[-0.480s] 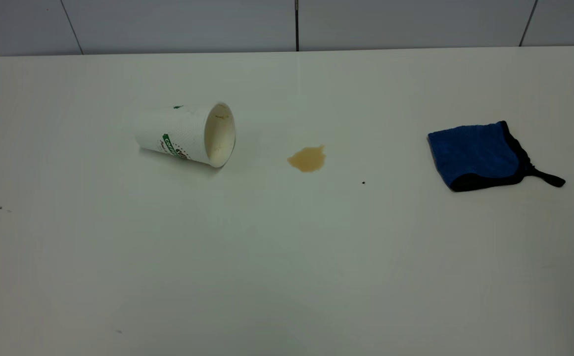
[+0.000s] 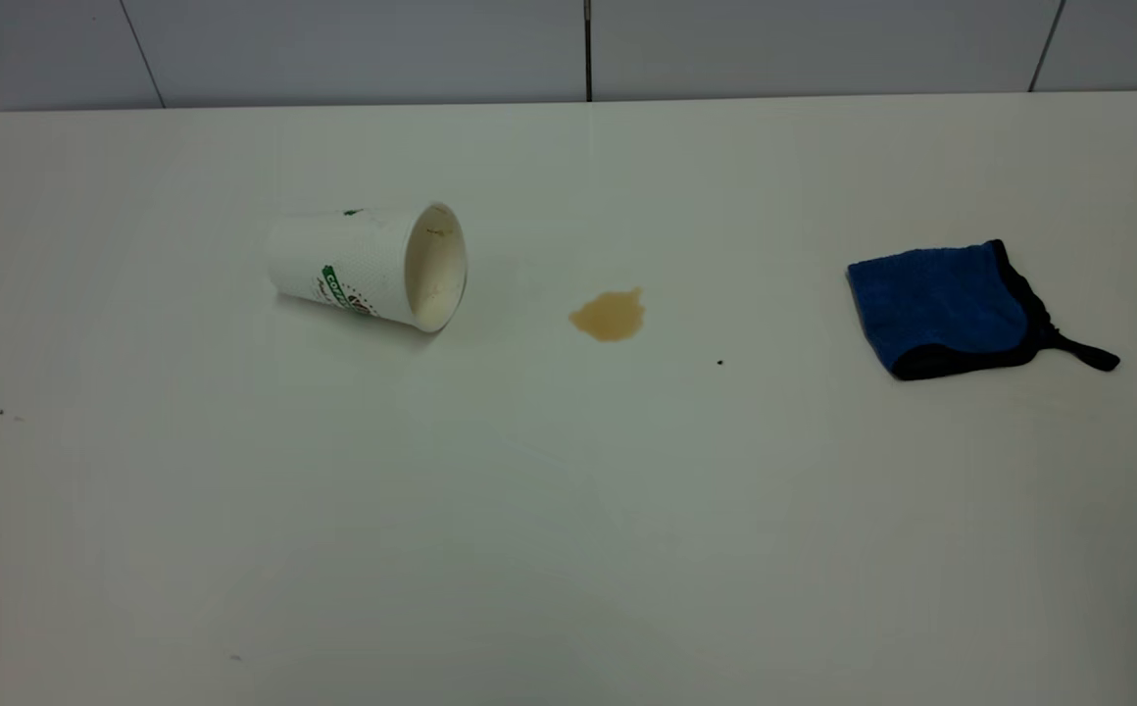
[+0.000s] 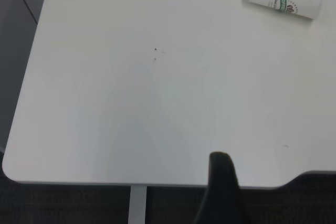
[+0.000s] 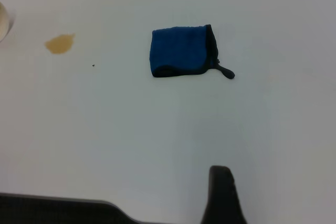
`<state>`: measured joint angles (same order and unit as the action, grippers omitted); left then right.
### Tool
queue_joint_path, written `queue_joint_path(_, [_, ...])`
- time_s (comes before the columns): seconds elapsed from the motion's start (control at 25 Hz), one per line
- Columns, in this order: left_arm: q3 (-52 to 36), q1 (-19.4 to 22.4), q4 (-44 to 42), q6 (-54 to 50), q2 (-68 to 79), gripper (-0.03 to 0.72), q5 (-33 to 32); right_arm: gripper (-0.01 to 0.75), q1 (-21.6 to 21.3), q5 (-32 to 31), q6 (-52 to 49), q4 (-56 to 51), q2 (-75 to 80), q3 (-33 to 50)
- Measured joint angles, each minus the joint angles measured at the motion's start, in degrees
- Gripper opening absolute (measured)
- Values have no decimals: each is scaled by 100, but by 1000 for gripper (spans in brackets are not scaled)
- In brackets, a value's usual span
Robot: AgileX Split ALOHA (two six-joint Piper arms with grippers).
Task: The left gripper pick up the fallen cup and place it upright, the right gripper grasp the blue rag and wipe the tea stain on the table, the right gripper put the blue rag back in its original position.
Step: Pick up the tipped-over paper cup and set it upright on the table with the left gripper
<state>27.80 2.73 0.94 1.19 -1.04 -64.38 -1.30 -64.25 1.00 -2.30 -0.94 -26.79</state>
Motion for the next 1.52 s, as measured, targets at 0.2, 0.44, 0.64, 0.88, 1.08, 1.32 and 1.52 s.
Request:
queue_joint_path(0.2, [0, 0, 0, 0, 0, 584, 0, 573, 0, 0, 0, 0, 0, 0])
queue_joint_path(0.44, [0, 0, 0, 0, 0, 584, 0, 573, 0, 0, 0, 0, 0, 0])
queue_joint_path(0.64, [0, -12, 23, 0, 0, 584, 0, 573, 0, 0, 0, 0, 0, 0])
queue_joint_path(0.88, [152, -92, 92, -38, 268, 584, 36, 573, 0, 0, 0, 0, 0, 0])
queue_joint_path(1.08, [828, -94, -94, -249, 1358, 584, 304, 573, 0, 0, 0, 0, 0, 0])
queue_joint_path(1.32, [1516, -94, -366, -332, 3299, 584, 1184, 573, 0, 0, 0, 0, 0, 0])
queue_joint_path(1.52, [2211, -94, -604, -333, 5206, 584, 1623, 573, 0, 0, 0, 0, 0, 0])
